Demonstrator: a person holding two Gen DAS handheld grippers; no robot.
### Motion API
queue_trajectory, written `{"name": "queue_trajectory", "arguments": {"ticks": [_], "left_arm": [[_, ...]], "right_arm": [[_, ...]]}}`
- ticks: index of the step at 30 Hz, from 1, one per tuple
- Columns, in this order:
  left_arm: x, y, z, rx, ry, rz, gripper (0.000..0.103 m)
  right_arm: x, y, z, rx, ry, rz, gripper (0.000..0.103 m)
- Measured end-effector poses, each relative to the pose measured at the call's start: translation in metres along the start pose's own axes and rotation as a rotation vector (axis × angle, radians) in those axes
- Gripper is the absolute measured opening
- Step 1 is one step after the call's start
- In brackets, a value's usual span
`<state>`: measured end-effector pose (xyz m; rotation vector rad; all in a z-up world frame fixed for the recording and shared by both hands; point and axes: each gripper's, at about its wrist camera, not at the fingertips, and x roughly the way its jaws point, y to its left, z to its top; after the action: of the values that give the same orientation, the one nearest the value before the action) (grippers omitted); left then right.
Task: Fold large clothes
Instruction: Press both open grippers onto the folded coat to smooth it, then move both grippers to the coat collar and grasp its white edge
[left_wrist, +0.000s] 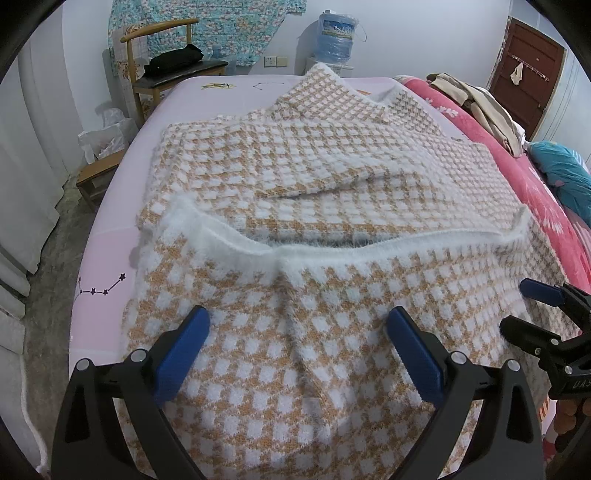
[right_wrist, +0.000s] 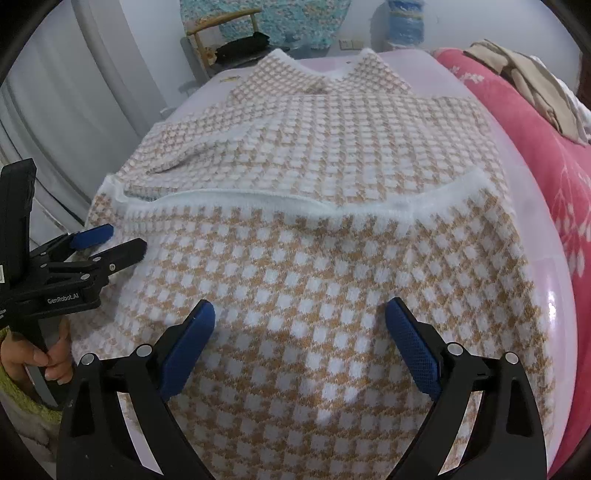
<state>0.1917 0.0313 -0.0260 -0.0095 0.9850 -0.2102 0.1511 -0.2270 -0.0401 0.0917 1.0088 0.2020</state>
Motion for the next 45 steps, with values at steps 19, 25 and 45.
{"name": "queue_trajectory", "arguments": {"ticks": [19,25,45], "left_arm": [[-0.073,0.033,0.121,0.003,-0.262,-0.049,0.095],[-0.021,0.022,0.195,-0.01,-0.206,-0.191,0.095],[0.159,-0.006,0.309,-0.122,0.06,-0.207,0.064]], "right_arm": [[-0.065,-0.041,0.126,-0.066,-0.143,0.081,0.089],[-0.034,-0.072,0.203,-0.028,-0.124,0.093,0.089],[0.122,-0.125,0.312,0.188,0.12,0.173,0.04]]}}
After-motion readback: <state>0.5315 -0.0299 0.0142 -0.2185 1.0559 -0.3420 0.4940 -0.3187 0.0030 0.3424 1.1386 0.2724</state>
